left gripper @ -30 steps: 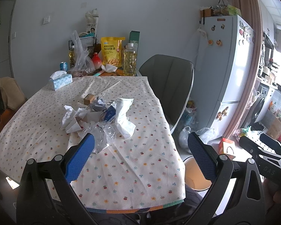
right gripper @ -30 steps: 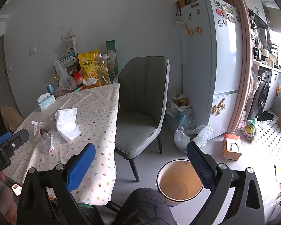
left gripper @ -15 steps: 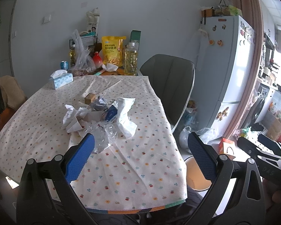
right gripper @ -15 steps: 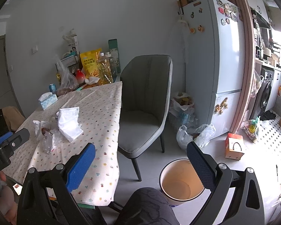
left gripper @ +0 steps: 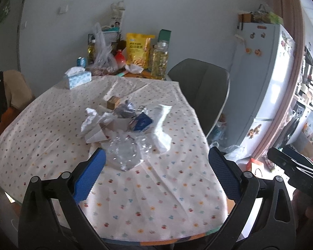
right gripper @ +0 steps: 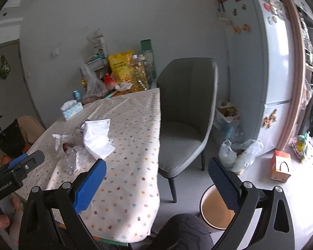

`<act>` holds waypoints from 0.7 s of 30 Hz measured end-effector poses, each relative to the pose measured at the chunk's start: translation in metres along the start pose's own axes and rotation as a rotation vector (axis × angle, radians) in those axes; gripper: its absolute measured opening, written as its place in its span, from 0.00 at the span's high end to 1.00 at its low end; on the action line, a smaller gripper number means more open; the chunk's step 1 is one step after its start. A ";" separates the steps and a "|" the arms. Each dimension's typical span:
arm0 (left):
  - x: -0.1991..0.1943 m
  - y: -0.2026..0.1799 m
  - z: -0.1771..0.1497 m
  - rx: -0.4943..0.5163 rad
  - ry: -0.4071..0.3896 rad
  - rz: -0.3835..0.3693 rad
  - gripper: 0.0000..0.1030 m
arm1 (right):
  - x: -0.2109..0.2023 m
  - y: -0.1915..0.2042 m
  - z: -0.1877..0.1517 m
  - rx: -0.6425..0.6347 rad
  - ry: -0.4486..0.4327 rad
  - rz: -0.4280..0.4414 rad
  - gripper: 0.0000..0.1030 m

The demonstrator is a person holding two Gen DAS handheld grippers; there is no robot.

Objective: Collect trash
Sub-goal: 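Reach the left tool to the crumpled clear plastic and close on it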

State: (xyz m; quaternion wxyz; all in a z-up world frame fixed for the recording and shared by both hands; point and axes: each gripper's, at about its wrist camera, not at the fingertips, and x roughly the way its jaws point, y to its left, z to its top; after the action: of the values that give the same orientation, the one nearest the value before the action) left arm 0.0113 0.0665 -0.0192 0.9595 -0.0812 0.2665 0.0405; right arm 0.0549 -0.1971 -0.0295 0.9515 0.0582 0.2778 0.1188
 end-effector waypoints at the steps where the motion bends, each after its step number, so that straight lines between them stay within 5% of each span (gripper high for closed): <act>1: 0.004 0.005 0.000 -0.009 0.007 0.005 0.08 | 0.004 0.004 0.000 -0.012 0.005 0.008 0.07; 21: 0.103 0.065 -0.010 -0.158 0.209 0.041 0.10 | 0.078 0.015 -0.006 -0.025 0.145 0.075 0.10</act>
State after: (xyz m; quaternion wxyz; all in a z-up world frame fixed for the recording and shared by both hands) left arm 0.0868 0.1318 -0.0899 0.9160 -0.1550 0.3628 0.0725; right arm 0.1124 -0.1621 -0.0716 0.9244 0.0477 0.3421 0.1617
